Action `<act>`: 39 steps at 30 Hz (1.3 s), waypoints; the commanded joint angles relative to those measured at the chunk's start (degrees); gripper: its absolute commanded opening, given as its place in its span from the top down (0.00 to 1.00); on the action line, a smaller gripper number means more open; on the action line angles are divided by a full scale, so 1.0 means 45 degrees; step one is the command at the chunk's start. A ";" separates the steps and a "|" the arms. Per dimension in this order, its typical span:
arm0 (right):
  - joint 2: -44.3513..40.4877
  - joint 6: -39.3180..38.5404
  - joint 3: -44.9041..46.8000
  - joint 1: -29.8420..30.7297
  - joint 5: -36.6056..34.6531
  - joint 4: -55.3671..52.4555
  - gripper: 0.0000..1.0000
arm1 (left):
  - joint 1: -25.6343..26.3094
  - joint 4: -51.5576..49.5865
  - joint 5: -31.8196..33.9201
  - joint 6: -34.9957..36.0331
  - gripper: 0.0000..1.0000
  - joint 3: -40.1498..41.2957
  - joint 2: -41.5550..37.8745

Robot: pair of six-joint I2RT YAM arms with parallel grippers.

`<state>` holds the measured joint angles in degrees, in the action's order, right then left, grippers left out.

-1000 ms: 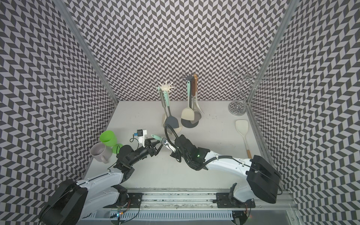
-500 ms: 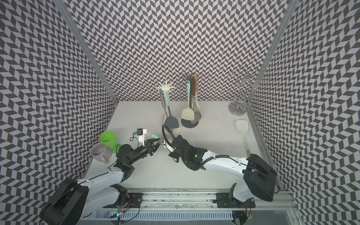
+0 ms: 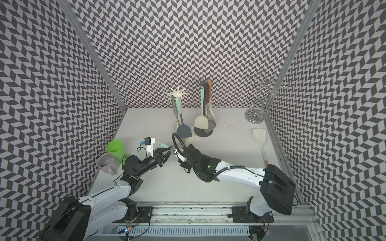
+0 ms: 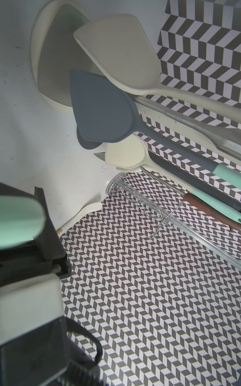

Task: Take the spatula off the kitchen utensil rack
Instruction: Place the spatula at the center of the board.

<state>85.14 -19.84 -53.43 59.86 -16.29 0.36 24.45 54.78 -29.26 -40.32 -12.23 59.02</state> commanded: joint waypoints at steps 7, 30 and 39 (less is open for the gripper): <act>-0.1802 0.4175 -0.0073 0.0007 0.0264 -0.0933 0.25 | -0.0004 0.0290 0.0634 0.0314 1.00 0.0411 -0.1011; -0.6480 1.9408 0.5386 -0.0137 0.4003 0.5457 0.02 | 0.2216 -0.1557 0.4388 0.2976 1.00 0.0803 -0.3602; -0.5806 2.4939 0.6691 -0.0100 0.4930 0.8331 0.08 | 0.3738 -0.1708 0.5905 0.4121 1.00 0.0784 -0.3915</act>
<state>57.78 79.59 -24.45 59.44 3.77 28.01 39.68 46.50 -6.37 -24.95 -8.78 42.46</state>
